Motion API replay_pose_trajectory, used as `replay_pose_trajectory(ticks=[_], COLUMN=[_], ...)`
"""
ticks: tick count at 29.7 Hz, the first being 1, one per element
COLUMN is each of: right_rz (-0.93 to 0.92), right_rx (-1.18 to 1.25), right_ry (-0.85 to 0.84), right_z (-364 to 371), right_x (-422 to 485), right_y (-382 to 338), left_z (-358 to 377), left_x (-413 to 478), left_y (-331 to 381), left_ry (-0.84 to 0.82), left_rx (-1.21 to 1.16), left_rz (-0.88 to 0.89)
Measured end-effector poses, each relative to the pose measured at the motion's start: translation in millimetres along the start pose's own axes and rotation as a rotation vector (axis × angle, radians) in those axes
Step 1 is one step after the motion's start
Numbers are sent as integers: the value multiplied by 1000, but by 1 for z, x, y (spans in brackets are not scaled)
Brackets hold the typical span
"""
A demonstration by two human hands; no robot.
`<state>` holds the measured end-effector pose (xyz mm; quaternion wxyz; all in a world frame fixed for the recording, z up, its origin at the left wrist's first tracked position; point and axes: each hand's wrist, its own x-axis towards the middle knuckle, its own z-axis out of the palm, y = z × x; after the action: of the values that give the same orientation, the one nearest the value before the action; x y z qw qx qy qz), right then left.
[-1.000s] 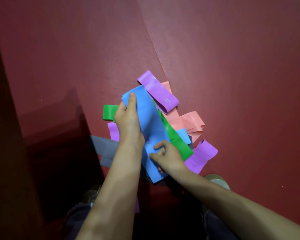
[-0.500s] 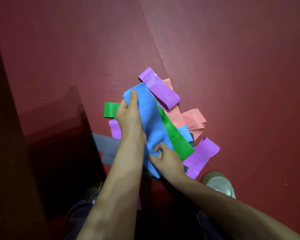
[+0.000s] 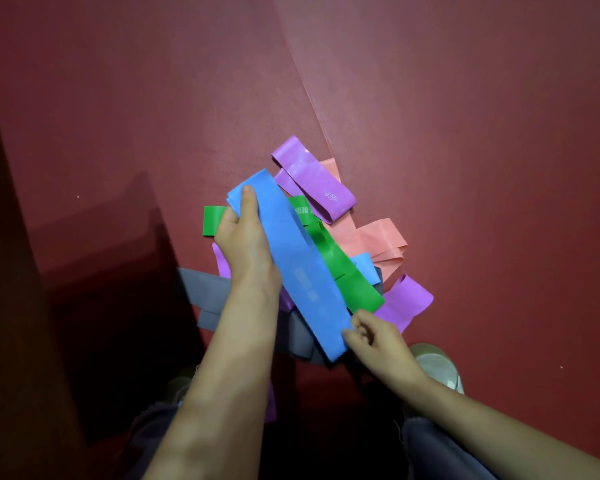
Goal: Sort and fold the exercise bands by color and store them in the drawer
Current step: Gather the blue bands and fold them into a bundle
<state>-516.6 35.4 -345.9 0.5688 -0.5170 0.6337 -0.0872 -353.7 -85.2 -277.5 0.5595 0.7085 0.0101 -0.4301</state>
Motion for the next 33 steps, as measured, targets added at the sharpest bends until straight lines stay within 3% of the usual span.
replay_pose_trajectory(ticks=[3, 11, 16, 24, 28, 33], right_rz=[181, 110, 233, 93, 46, -242], right_rx=[78, -61, -446, -602, -427, 36], right_ry=[-18, 330, 175, 184, 327, 534], right_z=[-2, -44, -54, -52, -55, -78], right_x=[0, 45, 65, 54, 60, 70], right_y=[10, -12, -19, -29, -38, -62], left_z=[0, 4, 5, 8, 8, 7], left_x=[-1, -4, -14, -14, -14, -11], left_y=[-2, -11, -21, -23, -23, -22], left_ry=[20, -18, -30, -46, -41, -36], left_rx=[0, 75, 116, 126, 113, 105], left_rz=[-30, -24, -37, -52, -47, -30])
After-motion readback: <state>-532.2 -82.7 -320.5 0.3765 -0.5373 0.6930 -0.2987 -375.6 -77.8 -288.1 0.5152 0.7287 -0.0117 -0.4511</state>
